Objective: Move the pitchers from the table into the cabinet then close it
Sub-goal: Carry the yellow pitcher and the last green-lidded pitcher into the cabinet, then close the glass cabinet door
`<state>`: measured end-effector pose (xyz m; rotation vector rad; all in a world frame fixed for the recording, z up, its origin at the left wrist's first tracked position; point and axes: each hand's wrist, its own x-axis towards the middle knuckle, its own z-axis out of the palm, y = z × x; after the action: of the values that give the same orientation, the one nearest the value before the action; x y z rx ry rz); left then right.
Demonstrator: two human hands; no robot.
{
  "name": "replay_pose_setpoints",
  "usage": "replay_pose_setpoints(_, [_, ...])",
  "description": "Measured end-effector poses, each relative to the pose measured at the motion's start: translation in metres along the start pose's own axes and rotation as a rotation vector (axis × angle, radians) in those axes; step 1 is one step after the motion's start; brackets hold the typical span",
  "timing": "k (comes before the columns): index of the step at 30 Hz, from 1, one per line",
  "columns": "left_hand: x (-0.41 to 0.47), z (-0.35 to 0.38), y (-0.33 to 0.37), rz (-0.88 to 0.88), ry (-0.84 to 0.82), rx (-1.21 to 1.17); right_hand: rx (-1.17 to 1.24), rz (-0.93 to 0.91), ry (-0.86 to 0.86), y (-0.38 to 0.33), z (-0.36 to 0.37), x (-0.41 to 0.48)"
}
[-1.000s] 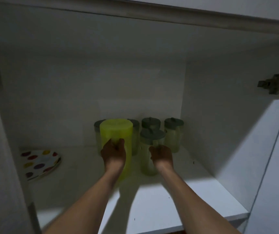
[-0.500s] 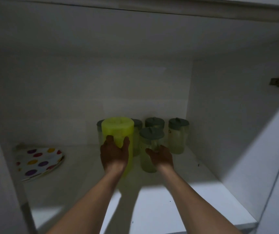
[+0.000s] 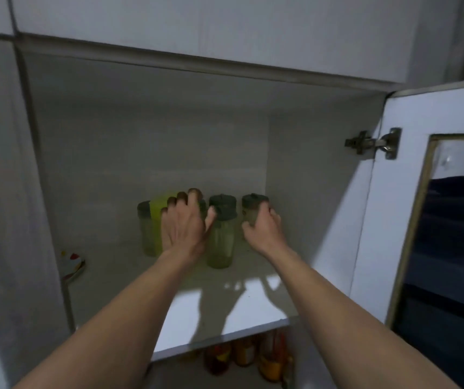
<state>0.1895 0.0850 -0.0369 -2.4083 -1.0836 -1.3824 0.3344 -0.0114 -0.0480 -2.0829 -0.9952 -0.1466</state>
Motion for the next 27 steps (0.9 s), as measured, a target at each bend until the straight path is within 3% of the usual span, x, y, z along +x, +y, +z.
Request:
replay_pose_setpoints(10, [-0.036, -0.087, 0.070, 0.383, -0.111, -0.312, -0.297, -0.065, 0.090, -0.007, -0.147, -0.130])
replay_pose_setpoints(19, [-0.059, -0.144, 0.197, 0.528, -0.225, -0.583, -0.498, 0.008, 0.335, 0.009, -0.296, -0.220])
replay_pose_setpoints(27, [-0.063, -0.182, 0.333, 0.646, -0.229, -0.780, -0.704, 0.080, 0.499, 0.027, -0.421, -0.269])
